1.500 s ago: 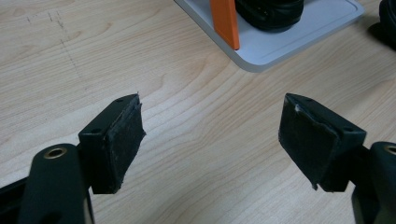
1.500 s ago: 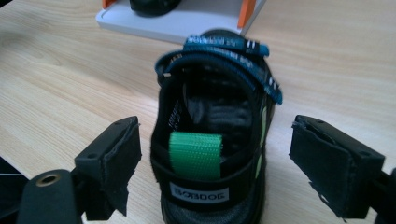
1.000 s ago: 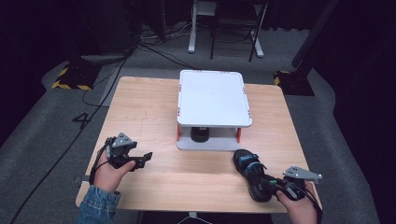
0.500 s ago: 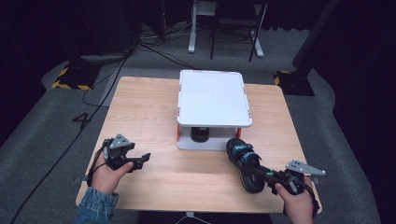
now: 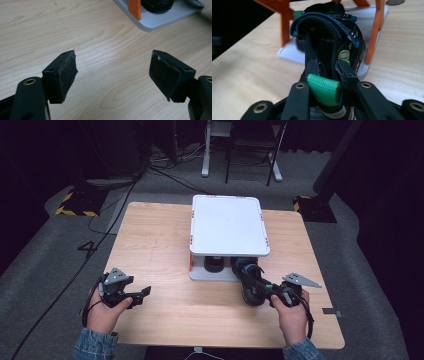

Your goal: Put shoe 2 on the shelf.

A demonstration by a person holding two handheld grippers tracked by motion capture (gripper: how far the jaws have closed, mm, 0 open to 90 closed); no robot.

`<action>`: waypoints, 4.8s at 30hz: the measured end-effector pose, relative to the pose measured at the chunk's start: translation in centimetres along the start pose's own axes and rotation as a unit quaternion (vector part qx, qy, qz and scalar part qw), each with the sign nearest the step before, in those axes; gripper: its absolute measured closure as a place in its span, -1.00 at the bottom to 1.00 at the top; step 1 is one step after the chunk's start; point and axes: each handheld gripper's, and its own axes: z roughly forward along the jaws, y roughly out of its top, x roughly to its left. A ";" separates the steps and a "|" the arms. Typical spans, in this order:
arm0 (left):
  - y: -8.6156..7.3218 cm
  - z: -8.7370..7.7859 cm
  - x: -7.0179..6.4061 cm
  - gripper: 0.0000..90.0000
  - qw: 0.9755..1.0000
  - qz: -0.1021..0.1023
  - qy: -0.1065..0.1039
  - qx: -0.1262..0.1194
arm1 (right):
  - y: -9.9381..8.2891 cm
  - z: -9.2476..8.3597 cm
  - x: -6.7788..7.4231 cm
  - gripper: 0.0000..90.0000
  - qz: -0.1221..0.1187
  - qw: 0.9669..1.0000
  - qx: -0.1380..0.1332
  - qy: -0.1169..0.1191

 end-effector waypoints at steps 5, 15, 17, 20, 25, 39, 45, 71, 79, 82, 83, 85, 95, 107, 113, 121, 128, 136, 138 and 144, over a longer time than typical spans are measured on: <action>-0.2 -0.3 0.2 -0.50 1.000 -0.004 0.002 -0.001 | 0.5 2.7 0.8 0.64 0.014 0.999 -0.012 -0.032; -0.5 -0.6 0.4 -0.50 1.000 -0.006 0.004 -0.004 | 1.5 7.2 0.9 0.62 0.044 0.994 -0.012 -0.096; -0.5 -0.6 0.5 -0.50 1.000 -0.007 0.003 -0.004 | 1.6 7.8 0.9 0.61 0.046 0.994 -0.008 -0.099; -0.4 -0.6 0.5 -0.50 1.000 -0.007 0.004 -0.007 | 1.6 8.5 0.6 0.55 0.050 0.994 -0.010 -0.100; -0.4 -0.6 0.4 -0.50 1.000 -0.004 0.004 -0.008 | 1.6 8.5 0.4 0.18 0.036 0.996 -0.013 -0.076; -0.2 -0.1 -0.1 -0.50 1.000 0.000 -0.001 0.001 | -1.0 1.8 1.0 0.34 -0.122 0.991 0.044 0.015; 0.0 0.0 -0.3 -0.50 1.000 0.005 -0.003 -0.001 | -2.6 3.9 0.7 0.61 -0.148 0.984 0.100 0.011; -0.4 -0.3 0.2 -0.50 1.000 -0.003 0.001 -0.001 | 0.0 9.5 -0.5 0.56 -0.121 0.989 0.081 -0.020; -0.5 -0.6 0.3 -0.50 1.000 -0.005 0.003 -0.004 | -0.1 8.3 -0.3 0.18 -0.112 0.991 0.067 0.002; -0.6 -0.7 0.2 -0.50 1.000 -0.001 0.006 -0.007 | 0.3 6.3 -0.1 0.12 -0.104 0.993 0.046 0.025; -0.6 -0.8 0.1 -0.49 1.000 -0.004 0.004 -0.008 | 0.5 5.5 -0.1 0.11 -0.101 0.994 0.041 0.029; -0.5 -1.1 0.0 -0.50 1.000 -0.001 0.005 -0.013 | 1.0 4.1 -0.1 0.11 -0.099 0.994 0.032 0.040; -0.6 -2.1 0.0 -0.51 1.000 0.005 0.001 -0.027 | 3.9 -2.4 -0.7 -0.19 -0.132 0.991 0.008 0.032; -0.5 -2.4 0.9 -0.62 1.000 0.014 0.003 -0.022 | 4.2 -7.1 -5.9 -0.56 -0.099 0.995 0.019 0.001; -0.4 -2.7 1.7 -0.63 1.000 0.019 0.011 -0.016 | 3.2 -8.1 -8.7 -0.64 -0.091 0.994 0.027 -0.059; -0.5 -2.5 2.6 -0.65 0.999 0.035 0.033 -0.004 | 1.6 -9.2 -12.0 -0.65 -0.052 0.996 0.050 -0.056; -1.1 -1.7 3.1 -0.65 0.998 0.051 0.031 0.003 | 0.2 -8.9 -14.4 -0.65 -0.047 0.996 0.051 -0.065; -1.7 -0.9 3.5 -0.65 0.998 0.033 0.047 0.027 | -1.4 -6.3 -15.4 -0.65 -0.038 0.993 0.077 -0.077; -1.9 -0.7 3.6 -0.65 0.998 0.030 0.046 0.032 | -1.8 -5.6 -15.5 -0.65 -0.036 0.991 0.098 -0.080; -2.3 -0.3 4.0 -0.65 0.998 0.024 0.048 0.039 | -2.9 -4.3 -15.7 -0.65 -0.033 0.986 0.130 -0.102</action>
